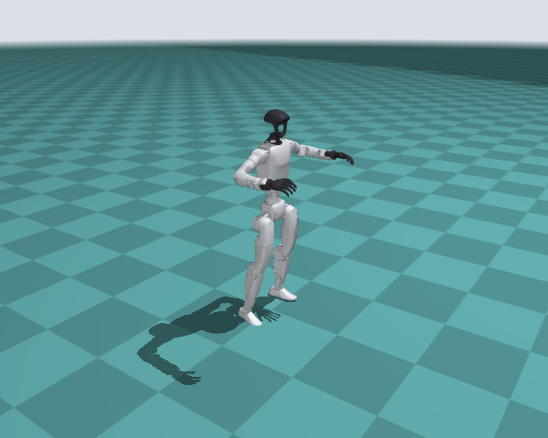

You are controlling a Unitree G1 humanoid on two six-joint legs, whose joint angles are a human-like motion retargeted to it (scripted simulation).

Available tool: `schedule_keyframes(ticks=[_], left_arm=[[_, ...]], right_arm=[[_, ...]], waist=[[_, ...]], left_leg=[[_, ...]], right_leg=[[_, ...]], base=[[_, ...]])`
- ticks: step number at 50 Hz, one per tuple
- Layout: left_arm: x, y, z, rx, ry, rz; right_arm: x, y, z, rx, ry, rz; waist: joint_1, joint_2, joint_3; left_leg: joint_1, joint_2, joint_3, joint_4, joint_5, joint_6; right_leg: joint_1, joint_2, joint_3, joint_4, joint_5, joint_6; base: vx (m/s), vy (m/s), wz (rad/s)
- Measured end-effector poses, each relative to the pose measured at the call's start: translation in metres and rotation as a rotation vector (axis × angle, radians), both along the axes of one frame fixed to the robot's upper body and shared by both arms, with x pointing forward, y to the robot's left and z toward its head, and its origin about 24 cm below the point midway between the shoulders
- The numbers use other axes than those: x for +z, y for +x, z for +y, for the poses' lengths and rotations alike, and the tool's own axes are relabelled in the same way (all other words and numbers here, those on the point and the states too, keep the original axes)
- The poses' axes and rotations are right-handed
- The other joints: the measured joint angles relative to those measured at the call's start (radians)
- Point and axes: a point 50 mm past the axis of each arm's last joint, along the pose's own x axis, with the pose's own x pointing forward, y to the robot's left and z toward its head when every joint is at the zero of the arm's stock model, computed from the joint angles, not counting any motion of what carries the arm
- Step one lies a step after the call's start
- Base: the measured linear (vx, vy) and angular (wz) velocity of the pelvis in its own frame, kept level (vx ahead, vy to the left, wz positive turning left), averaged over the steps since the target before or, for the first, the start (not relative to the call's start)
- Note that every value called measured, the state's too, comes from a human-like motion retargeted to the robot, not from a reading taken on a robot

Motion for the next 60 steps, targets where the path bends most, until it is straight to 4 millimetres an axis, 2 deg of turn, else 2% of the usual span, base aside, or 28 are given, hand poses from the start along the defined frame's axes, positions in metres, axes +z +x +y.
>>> schedule_keyframes(ticks=[3,6,9,10,12,16,22,26,30,34,38,42,45,47,48,50,52,54,56,60], left_arm=[[-0.075,0.013,0.009,0.145,-0.164,0.179],[-0.162,0.011,0.009,0.325,-0.305,0.439],[-0.237,-0.012,-0.005,0.481,-0.402,0.734],[-0.257,-0.023,-0.012,0.519,-0.426,0.832],[-0.284,-0.045,-0.026,0.59,-0.479,0.965],[-0.315,-0.08,-0.054,0.676,-0.593,1.076],[-0.334,-0.108,-0.088,0.745,-0.807,1.063],[-0.338,-0.116,-0.094,0.788,-0.888,1.068],[-0.335,-0.113,-0.086,0.802,-0.898,1.055],[-0.321,-0.097,-0.058,0.753,-0.834,1.007],[-0.29,-0.076,-0.011,0.685,-0.688,0.935],[-0.235,-0.057,0.053,0.675,-0.432,0.831],[-0.176,-0.047,0.102,0.705,-0.166,0.746],[-0.127,-0.052,0.134,0.769,-0.09,0.637],[-0.103,-0.054,0.147,0.788,0.008,0.61],[-0.055,-0.061,0.169,0.832,0.203,0.562],[-0.009,-0.075,0.187,0.901,0.373,0.52],[0.033,-0.09,0.199,0.997,0.479,0.448],[0.07,-0.111,0.208,1.108,0.55,0.392],[0.124,-0.155,0.216,1.324,0.582,0.316]], right_arm=[[-0.08,0.006,-0.007,-0.146,0.302,0.127],[-0.17,-0.005,-0.002,-0.345,0.574,0.339],[-0.244,-0.031,0.014,-0.503,0.723,0.618],[-0.263,-0.042,0.022,-0.534,0.748,0.716],[-0.289,-0.063,0.035,-0.582,0.768,0.855],[-0.316,-0.093,0.059,-0.639,0.801,0.97],[-0.327,-0.109,0.08,-0.673,0.903,0.953],[-0.328,-0.112,0.08,-0.706,0.965,0.936],[-0.323,-0.109,0.068,-0.749,1.015,0.894],[-0.309,-0.099,0.038,-0.775,1.044,0.819],[-0.279,-0.09,-0.012,-0.797,1.015,0.725],[-0.227,-0.087,-0.077,-0.855,0.853,0.62],[-0.171,-0.089,-0.126,-0.904,0.618,0.565],[-0.128,-0.096,-0.155,-0.965,0.385,0.586],[-0.105,-0.097,-0.166,-0.979,0.276,0.581],[-0.057,-0.102,-0.184,-1.006,0.064,0.569],[-0.011,-0.11,-0.197,-1.04,-0.105,0.554],[0.033,-0.118,-0.204,-1.105,-0.239,0.474],[0.072,-0.129,-0.208,-1.177,-0.318,0.395],[0.129,-0.157,-0.209,-1.321,-0.361,0.252]], waist=[[0.006,0.0,0.007],[0.01,-0.001,0.015],[0.011,-0.003,0.022],[0.01,-0.004,0.024],[0.01,-0.005,0.03],[0.01,-0.008,0.04],[0.011,-0.011,0.049],[0.012,-0.013,0.047],[0.014,-0.015,0.045],[0.018,-0.015,0.041],[0.025,-0.014,0.031],[0.034,-0.01,0.014],[0.038,-0.007,0.002],[0.04,0.003,0.005],[0.038,0.004,0.001],[0.034,0.006,-0.008],[0.024,0.007,-0.037],[0.028,0.015,-0.031],[0.026,0.02,-0.036],[0.022,0.026,-0.052]], left_leg=[[0.007,-0.001,-0.002,-0.002,0.0,0.004],[0.012,-0.001,-0.003,-0.004,0.0,0.007],[0.015,0.0,-0.002,-0.002,-0.002,0.008],[0.015,0.0,-0.002,0.0,-0.004,0.008],[0.017,0.001,0.002,-0.003,-0.003,0.006],[0.017,0.003,0.01,-0.005,-0.002,0.006],[0.016,0.005,0.022,-0.012,0.0,0.009],[0.011,0.005,0.025,-0.013,0.001,0.009],[0.007,0.004,0.024,-0.011,0.001,0.008],[0.004,0.003,0.021,-0.008,0.0,0.006],[0.001,0.003,0.018,-0.003,-0.002,0.004],[-0.002,0.003,0.016,-0.004,0.0,-0.002],[-0.005,0.003,0.013,-0.004,0.002,-0.007],[0.009,0.007,0.016,-0.005,0.001,-0.033],[0.008,0.007,0.015,-0.006,0.002,-0.036],[0.005,0.007,0.015,-0.008,0.005,-0.042],[-0.047,0.013,0.024,0.065,-0.035,-0.023],[-0.013,0.017,0.019,-0.006,0.009,-0.058],[-0.015,0.022,0.022,-0.012,0.015,-0.062],[-0.031,0.024,0.029,-0.015,0.023,-0.062]], right_leg=[[0.007,-0.001,-0.002,0.002,-0.005,-0.006],[0.011,-0.002,-0.004,0.004,-0.01,-0.014],[0.013,-0.001,-0.003,0.008,-0.016,-0.021],[0.013,-0.001,-0.002,0.01,-0.017,-0.022],[0.011,0.001,0.001,0.011,-0.018,-0.023],[0.005,0.004,0.011,0.01,-0.016,-0.025],[-0.007,0.007,0.025,0.007,-0.011,-0.026],[-0.013,0.008,0.028,0.006,-0.009,-0.027],[-0.015,0.007,0.026,0.005,-0.008,-0.028],[-0.014,0.006,0.023,0.004,-0.007,-0.028],[-0.012,0.005,0.019,0.003,-0.005,-0.027],[-0.012,0.004,0.014,0.001,-0.003,-0.024],[-0.013,0.004,0.01,0.0,-0.001,-0.019],[0.004,0.009,0.011,-0.008,0.0,0.01],[0.004,0.009,0.009,-0.01,0.002,0.015],[0.002,0.008,0.006,-0.012,0.005,0.023],[-0.038,0.001,-0.005,0.039,-0.018,0.031],[-0.014,0.019,0.005,-0.015,0.012,0.031],[-0.019,0.027,0.006,-0.019,0.019,0.031],[-0.038,0.035,0.009,-0.023,0.028,0.031]], base=[[0.0,0.0,0.0],[0.0,0.0,0.0],[0.0,0.0,0.0],[0.0,0.0,0.0],[0.0,0.0,0.0],[0.0,0.0,0.0],[0.0,0.0,0.0],[0.0,0.0,0.0],[0.0,0.0,0.0],[0.0,0.0,0.0],[0.0,0.0,0.0],[0.0,0.0,0.0],[0.0,0.0,0.0],[0.0,0.0,0.0],[0.0,0.0,0.0],[0.0,0.0,0.0],[0.0,0.0,0.0],[0.0,-0.06,-0.12],[0.0,0.0,0.0],[0.0,0.0,0.0]])
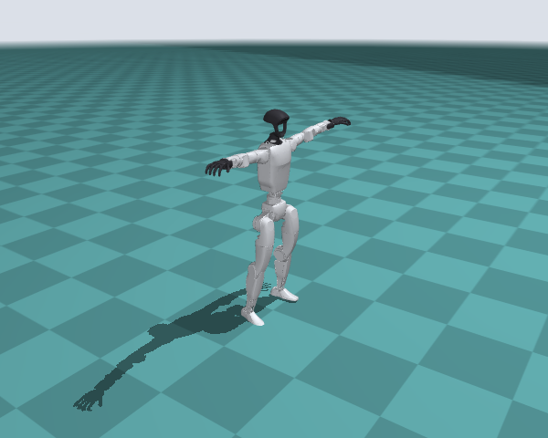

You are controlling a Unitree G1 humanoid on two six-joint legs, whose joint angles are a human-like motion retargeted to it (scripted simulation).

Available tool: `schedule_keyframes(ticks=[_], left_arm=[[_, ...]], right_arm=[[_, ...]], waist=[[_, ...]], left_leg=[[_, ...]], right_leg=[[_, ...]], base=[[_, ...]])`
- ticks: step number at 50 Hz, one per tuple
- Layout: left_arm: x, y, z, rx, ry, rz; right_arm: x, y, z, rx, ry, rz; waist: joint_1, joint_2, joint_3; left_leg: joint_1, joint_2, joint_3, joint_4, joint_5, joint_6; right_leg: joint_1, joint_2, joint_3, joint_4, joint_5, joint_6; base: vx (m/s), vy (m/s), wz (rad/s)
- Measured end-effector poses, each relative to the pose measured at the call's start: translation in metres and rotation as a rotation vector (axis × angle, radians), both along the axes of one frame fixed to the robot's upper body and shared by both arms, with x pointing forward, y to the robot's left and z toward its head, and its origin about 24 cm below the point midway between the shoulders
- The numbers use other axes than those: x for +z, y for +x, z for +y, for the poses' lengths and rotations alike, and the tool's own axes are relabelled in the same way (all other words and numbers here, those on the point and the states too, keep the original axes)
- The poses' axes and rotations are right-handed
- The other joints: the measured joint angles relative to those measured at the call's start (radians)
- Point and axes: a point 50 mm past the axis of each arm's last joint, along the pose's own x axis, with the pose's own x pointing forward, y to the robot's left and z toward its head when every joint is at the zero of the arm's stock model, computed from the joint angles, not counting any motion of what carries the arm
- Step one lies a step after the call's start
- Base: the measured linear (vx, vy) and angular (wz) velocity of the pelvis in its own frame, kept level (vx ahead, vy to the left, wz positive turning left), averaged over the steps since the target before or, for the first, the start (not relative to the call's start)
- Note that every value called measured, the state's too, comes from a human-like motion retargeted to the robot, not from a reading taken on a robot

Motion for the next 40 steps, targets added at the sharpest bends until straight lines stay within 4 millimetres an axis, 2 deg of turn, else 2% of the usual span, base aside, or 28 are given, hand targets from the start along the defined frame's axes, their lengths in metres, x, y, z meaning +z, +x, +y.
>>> schedule_keyframes(ticks=[3,7,10,18,23,28,30,32,40], left_arm=[[0.021,-0.024,0.0,0.087,0.017,-0.052],[0.029,-0.036,-0.001,0.124,0.013,-0.095],[0.024,-0.035,0.0,0.114,-0.001,-0.105],[-0.003,-0.022,0.004,0.063,-0.083,-0.08],[-0.011,-0.016,0.005,0.042,-0.098,-0.09],[-0.012,-0.012,0.004,0.025,-0.099,-0.131],[-0.012,-0.011,0.004,0.023,-0.107,-0.125],[-0.016,-0.009,0.005,0.017,-0.126,-0.151],[-0.029,-0.008,0.006,0.038,-0.187,-0.15]], right_arm=[[0.02,-0.016,0.001,-0.061,-0.027,-0.053],[0.024,-0.027,0.0,-0.102,-0.018,-0.072],[0.017,-0.03,-0.002,-0.111,0.007,-0.068],[-0.011,-0.032,-0.007,-0.106,0.106,-0.077],[-0.025,-0.033,-0.009,-0.1,0.144,-0.085],[-0.042,-0.026,-0.01,-0.076,0.177,-0.07],[-0.049,-0.021,-0.01,-0.054,0.212,-0.044],[-0.056,-0.014,-0.009,-0.041,0.216,-0.036],[-0.074,0.021,-0.003,0.035,0.255,0.027]], waist=[[-0.002,0.001,-0.009],[-0.003,-0.002,-0.016],[-0.005,-0.006,-0.017],[0.001,-0.019,-0.009],[0.033,-0.034,-0.005],[0.093,-0.063,0.006],[0.12,-0.075,0.001],[0.163,-0.097,0.011],[0.36,-0.188,0.017]], left_leg=[[-0.008,0.001,0.003,-0.001,0.004,0.0],[-0.015,0.001,0.002,0.002,0.006,0.0],[-0.022,0.0,-0.004,0.008,0.006,0.0],[-0.067,-0.005,-0.041,0.043,0.004,0.0],[-0.104,-0.01,-0.077,0.058,0.011,0.001],[-0.132,-0.025,-0.135,0.052,0.027,0.008],[-0.166,-0.032,-0.149,0.121,-0.016,0.036],[-0.153,-0.036,-0.202,0.046,0.038,0.015],[-0.186,-0.07,-0.387,0.016,0.066,0.037]], right_leg=[[-0.01,0.003,0.002,-0.001,0.004,0.0],[-0.015,0.004,0.001,-0.002,0.006,0.0],[-0.015,0.002,-0.004,-0.004,0.005,0.0],[-0.02,-0.01,-0.036,-0.008,0.007,0.0],[-0.03,-0.019,-0.068,-0.008,0.009,0.0],[-0.028,-0.03,-0.123,-0.004,0.007,0.0],[-0.041,-0.05,-0.164,0.057,-0.025,0.0],[-0.017,-0.037,-0.188,0.004,-0.001,0.0],[0.035,-0.051,-0.373,0.028,-0.028,0.0]], base=[[0.0,0.0,0.0],[0.0,0.0,0.0],[0.0,0.0,0.0],[-0.03,0.01,0.14],[-0.05,0.02,0.33],[-0.04,0.04,0.58],[0.01,0.08,0.84],[-0.02,-0.01,0.87],[0.05,0.03,1.21]])
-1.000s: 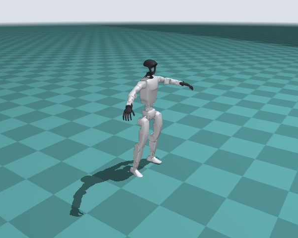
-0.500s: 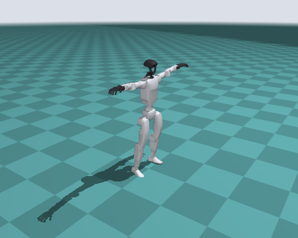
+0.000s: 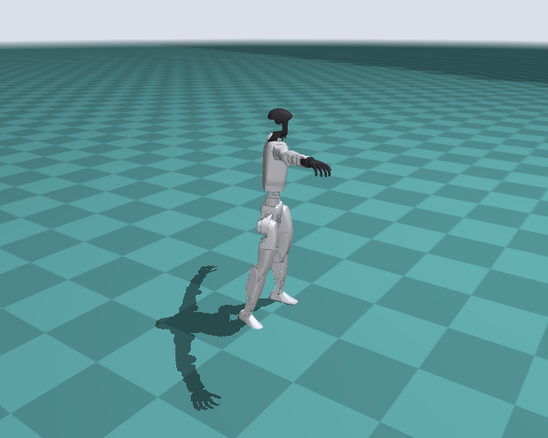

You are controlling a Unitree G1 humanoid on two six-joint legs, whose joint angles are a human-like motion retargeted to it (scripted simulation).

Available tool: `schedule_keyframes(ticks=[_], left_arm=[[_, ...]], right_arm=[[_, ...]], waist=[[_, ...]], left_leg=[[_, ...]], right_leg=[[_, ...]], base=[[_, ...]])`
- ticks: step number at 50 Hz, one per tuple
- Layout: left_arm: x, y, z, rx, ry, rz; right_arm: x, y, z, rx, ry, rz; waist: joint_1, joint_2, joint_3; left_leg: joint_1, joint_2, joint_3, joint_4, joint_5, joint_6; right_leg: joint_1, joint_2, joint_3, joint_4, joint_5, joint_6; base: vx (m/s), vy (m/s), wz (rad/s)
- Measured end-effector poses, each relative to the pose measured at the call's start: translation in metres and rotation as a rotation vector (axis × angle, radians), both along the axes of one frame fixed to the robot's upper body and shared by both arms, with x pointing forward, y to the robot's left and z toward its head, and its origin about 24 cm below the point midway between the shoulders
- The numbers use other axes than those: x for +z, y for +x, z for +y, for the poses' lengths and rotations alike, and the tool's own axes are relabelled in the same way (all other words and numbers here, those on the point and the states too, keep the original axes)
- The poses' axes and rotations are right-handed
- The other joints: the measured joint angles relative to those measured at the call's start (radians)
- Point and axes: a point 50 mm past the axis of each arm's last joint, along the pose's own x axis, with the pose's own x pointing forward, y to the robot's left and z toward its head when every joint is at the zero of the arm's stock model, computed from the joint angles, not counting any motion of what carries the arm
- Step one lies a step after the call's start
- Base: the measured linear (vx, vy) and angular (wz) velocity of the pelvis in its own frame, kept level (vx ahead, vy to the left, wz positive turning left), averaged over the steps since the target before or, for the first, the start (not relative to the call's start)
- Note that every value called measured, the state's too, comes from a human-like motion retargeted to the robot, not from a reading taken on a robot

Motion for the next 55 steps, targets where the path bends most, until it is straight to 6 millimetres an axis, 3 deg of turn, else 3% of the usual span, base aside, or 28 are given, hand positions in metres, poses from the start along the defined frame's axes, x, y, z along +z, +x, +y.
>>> schedule_keyframes(ticks=[7,12,15,20,25,30,34,42,47,55], left_arm=[[0.003,-0.012,0.003,0.099,0.017,-0.066],[0.002,-0.029,0.005,0.169,-0.004,-0.123],[-0.01,-0.044,0.007,0.224,-0.044,-0.2],[-0.046,-0.079,0.008,0.332,-0.158,-0.317],[-0.067,-0.113,0.005,0.405,-0.219,-0.354],[-0.066,-0.133,0.003,0.443,-0.211,-0.346],[-0.062,-0.143,0.002,0.462,-0.199,-0.343],[-0.058,-0.133,0.004,0.407,-0.192,-0.302],[-0.058,-0.109,0.006,0.321,-0.189,-0.241],[-0.055,-0.06,0.008,0.178,-0.15,-0.135]], right_arm=[[-0.002,0.048,0.014,0.077,-0.039,-0.041],[-0.004,0.118,0.045,0.248,-0.053,-0.077],[0.003,0.17,0.078,0.383,-0.073,-0.108],[0.026,0.247,0.153,0.63,-0.122,-0.121],[0.048,0.29,0.223,0.826,-0.175,-0.116],[0.059,0.302,0.252,0.897,-0.204,-0.135],[0.062,0.3,0.248,0.878,-0.221,-0.141],[0.052,0.278,0.201,0.742,-0.243,-0.096],[0.047,0.256,0.167,0.646,-0.241,-0.063],[0.057,0.219,0.124,0.512,-0.258,-0.039]], waist=[[0.246,-0.124,0.021],[0.434,-0.176,0.067],[0.533,-0.174,0.093],[0.643,-0.124,0.127],[0.676,-0.069,0.147],[0.67,-0.039,0.143],[0.628,-0.028,0.124],[0.449,-0.012,0.054],[0.294,0.012,0.016],[0.049,0.073,-0.002]], left_leg=[[-0.073,-0.038,-0.155,-0.05,0.06,0.026],[-0.095,-0.083,-0.243,-0.066,0.083,0.045],[-0.107,-0.1,-0.283,-0.074,0.098,0.051],[-0.133,-0.114,-0.342,-0.078,0.119,0.052],[-0.155,-0.131,-0.393,-0.061,0.128,0.051],[-0.165,-0.143,-0.403,-0.034,0.123,0.053],[-0.16,-0.14,-0.373,-0.019,0.114,0.054],[-0.115,-0.106,-0.258,-0.017,0.09,0.051],[-0.074,-0.078,-0.171,-0.032,0.084,0.039],[0.0,-0.029,0.014,-0.028,0.049,0.027]], right_leg=[[-0.012,-0.014,-0.167,0.022,-0.019,0.0],[0.008,-0.042,-0.258,0.037,-0.032,0.0],[0.017,-0.047,-0.3,0.037,-0.034,-0.006],[0.025,-0.035,-0.361,0.029,-0.032,-0.023],[0.041,-0.022,-0.415,0.02,-0.028,-0.032],[0.051,-0.015,-0.427,0.009,-0.022,-0.032],[0.05,-0.018,-0.398,0.006,-0.019,-0.03],[0.033,-0.037,-0.281,0.03,-0.023,-0.031],[0.017,-0.047,-0.188,0.042,-0.02,-0.022],[-0.029,-0.051,0.003,0.079,-0.023,-0.018]], base=[[0.05,0.01,1.28],[0.08,0.06,1.08],[0.03,0.04,0.85],[-0.01,0.0,0.74],[-0.02,-0.01,0.63],[-0.01,-0.01,0.18],[-0.01,-0.01,-0.3],[-0.01,-0.01,-0.77],[-0.01,-0.02,-0.98],[-0.01,-0.03,-1.25]])
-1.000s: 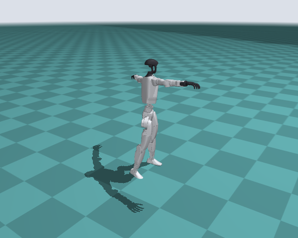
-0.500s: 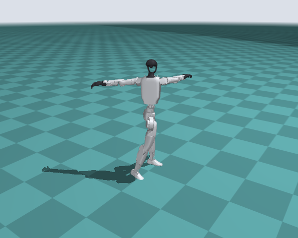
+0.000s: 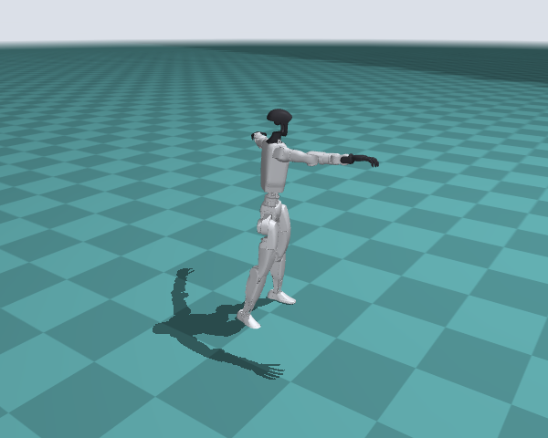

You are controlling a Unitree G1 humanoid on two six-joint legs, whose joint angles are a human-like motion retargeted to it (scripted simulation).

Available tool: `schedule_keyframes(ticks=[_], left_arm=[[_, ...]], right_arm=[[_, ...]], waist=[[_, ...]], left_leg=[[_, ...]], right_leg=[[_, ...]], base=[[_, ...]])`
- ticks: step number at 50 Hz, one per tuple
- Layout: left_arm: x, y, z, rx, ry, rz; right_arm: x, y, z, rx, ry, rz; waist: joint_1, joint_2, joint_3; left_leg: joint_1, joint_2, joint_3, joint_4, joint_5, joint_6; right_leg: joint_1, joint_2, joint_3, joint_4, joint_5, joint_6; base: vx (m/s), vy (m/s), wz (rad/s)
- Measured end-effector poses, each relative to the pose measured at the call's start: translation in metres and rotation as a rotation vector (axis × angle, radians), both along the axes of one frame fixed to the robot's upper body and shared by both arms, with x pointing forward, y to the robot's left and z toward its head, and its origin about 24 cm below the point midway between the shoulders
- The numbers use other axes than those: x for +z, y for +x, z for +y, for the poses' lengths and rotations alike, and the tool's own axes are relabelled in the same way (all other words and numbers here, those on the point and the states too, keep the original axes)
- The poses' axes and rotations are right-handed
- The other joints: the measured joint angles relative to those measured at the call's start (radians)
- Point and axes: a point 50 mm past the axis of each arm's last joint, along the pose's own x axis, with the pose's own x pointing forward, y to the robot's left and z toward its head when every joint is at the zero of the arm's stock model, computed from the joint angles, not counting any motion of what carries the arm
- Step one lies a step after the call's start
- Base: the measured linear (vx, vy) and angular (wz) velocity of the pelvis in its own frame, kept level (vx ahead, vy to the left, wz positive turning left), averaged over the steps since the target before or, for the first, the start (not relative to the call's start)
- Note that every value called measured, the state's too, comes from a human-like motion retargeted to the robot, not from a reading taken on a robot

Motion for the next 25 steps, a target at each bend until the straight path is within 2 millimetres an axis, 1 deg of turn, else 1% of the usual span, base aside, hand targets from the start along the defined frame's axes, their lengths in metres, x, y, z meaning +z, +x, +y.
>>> schedule_keyframes(ticks=[6,11,15,17,19,23,25], left_arm=[[0.006,0.04,-0.003,-0.109,0.043,-0.01],[0.01,0.081,-0.012,-0.24,0.088,-0.051],[0.007,0.112,-0.021,-0.357,0.098,-0.001],[0.005,0.121,-0.024,-0.392,0.092,0.05],[0.001,0.126,-0.026,-0.404,0.08,0.099],[-0.006,0.126,-0.024,-0.372,0.046,0.162],[-0.009,0.127,-0.023,-0.388,0.029,0.213]], right_arm=[[0.0,-0.025,-0.024,-0.09,0.035,-0.022],[-0.01,-0.043,-0.041,-0.146,0.104,-0.057],[-0.02,-0.052,-0.049,-0.167,0.16,-0.06],[-0.022,-0.054,-0.05,-0.163,0.18,-0.06],[-0.023,-0.054,-0.05,-0.154,0.194,-0.066],[-0.021,-0.055,-0.051,-0.139,0.209,-0.083],[-0.019,-0.059,-0.053,-0.114,0.199,-0.059]], waist=[[-0.177,0.045,0.012],[-0.313,0.073,0.018],[-0.402,0.092,0.014],[-0.439,0.102,0.009],[-0.472,0.113,0.004],[-0.534,0.142,-0.008],[-0.574,0.16,-0.032]], left_leg=[[0.062,0.038,0.16,0.02,-0.034,-0.011],[0.106,0.069,0.281,0.037,-0.057,-0.022],[0.138,0.091,0.368,0.038,-0.07,-0.03],[0.153,0.101,0.41,0.032,-0.074,-0.032],[0.169,0.109,0.452,0.023,-0.076,-0.035],[0.202,0.121,0.538,-0.001,-0.077,-0.038],[0.169,0.143,0.584,0.098,-0.142,0.001]], right_leg=[[-0.028,0.02,0.161,0.003,0.009,0.003],[-0.045,0.049,0.282,-0.011,0.024,0.004],[-0.06,0.074,0.367,-0.023,0.038,0.003],[-0.07,0.088,0.408,-0.029,0.045,0.002],[-0.082,0.101,0.448,-0.033,0.052,0.001],[-0.106,0.128,0.532,-0.044,0.069,0.001],[-0.138,0.137,0.559,0.001,0.038,-0.009]], base=[[-0.02,-0.05,-1.43],[-0.02,-0.06,-1.29],[-0.01,-0.05,-1.13],[-0.01,-0.04,-1.08],[-0.01,-0.04,-1.06],[-0.01,-0.03,-1.07],[0.02,-0.02,-0.95]])
